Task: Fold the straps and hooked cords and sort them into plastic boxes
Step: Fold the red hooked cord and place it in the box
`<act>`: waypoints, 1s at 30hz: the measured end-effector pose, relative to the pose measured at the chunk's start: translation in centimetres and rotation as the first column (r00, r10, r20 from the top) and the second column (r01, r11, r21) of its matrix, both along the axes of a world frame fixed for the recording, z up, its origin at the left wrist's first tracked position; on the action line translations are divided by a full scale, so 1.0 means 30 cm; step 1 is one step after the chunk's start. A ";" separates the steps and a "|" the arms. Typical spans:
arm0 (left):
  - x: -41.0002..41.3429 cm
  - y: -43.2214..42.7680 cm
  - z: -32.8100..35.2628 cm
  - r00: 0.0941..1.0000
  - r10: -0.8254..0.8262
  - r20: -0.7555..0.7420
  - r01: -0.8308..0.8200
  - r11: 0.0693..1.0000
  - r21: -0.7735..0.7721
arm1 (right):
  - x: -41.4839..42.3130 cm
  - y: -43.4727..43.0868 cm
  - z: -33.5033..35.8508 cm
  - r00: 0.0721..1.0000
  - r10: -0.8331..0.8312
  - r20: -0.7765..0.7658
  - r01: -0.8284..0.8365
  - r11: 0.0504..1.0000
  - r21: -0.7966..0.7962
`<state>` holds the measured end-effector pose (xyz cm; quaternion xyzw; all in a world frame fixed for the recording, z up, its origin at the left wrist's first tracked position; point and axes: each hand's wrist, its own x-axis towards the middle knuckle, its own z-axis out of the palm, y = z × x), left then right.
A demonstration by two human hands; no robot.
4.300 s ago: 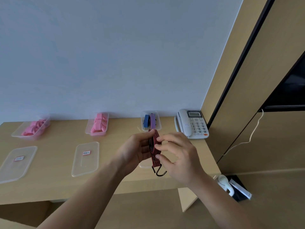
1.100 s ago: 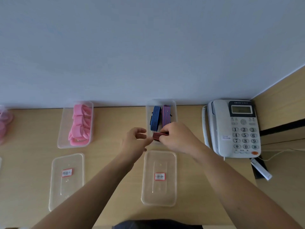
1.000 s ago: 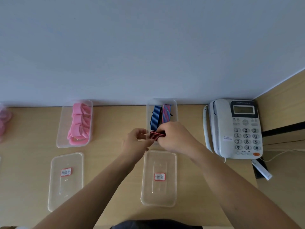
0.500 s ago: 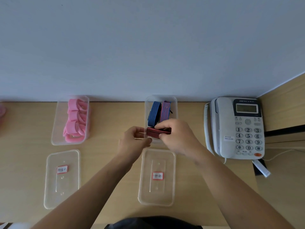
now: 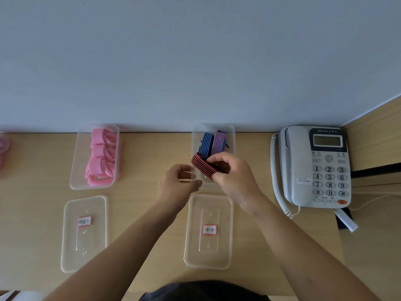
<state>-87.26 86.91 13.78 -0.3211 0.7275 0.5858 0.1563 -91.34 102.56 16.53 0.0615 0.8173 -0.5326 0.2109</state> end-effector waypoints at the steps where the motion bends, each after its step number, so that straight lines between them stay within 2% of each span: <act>1: 0.000 0.001 0.004 1.000 -0.014 -0.010 0.013 1.000 -0.027 | 0.002 0.005 -0.001 0.999 0.032 -0.018 -0.032 0.999 0.024; 4: 0.007 0.007 0.029 0.976 -0.161 -0.148 0.124 0.964 -0.234 | 0.003 0.016 -0.001 0.986 0.152 -0.074 -0.146 0.986 0.081; 6: 0.003 0.011 0.036 0.915 -0.292 -0.280 0.184 0.916 -0.357 | -0.002 0.020 0.002 0.975 0.205 -0.088 -0.197 0.976 0.089; 8: -0.003 0.013 0.033 0.845 -0.386 -0.371 0.191 0.864 -0.466 | -0.010 0.031 0.004 0.962 0.256 -0.089 -0.246 0.962 0.116; 10: -0.003 0.016 0.031 0.797 -0.458 -0.394 0.173 0.798 -0.577 | -0.012 0.043 0.006 0.934 0.343 -0.101 -0.321 0.928 0.189; 14: 0.013 0.019 0.013 0.736 -0.563 -0.376 0.180 0.698 -0.693 | 0.004 0.050 0.006 0.849 0.508 -0.148 -0.439 0.832 0.339; 17: 0.010 0.017 0.015 0.748 -0.580 -0.323 0.198 0.658 -0.726 | 0.011 0.049 -0.002 0.806 0.559 -0.193 -0.450 0.791 0.414; 21: -0.033 -0.008 0.038 0.728 -0.663 -0.174 0.385 0.606 -0.696 | 0.015 0.053 -0.008 0.768 0.590 -0.250 -0.368 0.725 0.582; 24: -0.061 -0.031 0.039 0.700 -0.704 -0.124 0.484 0.594 -0.642 | 0.018 0.058 -0.009 0.802 0.529 -0.279 -0.261 0.730 0.631; 30: -0.073 -0.003 0.035 0.744 -0.668 -0.023 0.445 0.521 -0.729 | 0.041 0.054 -0.018 0.851 0.459 -0.254 -0.225 0.757 0.613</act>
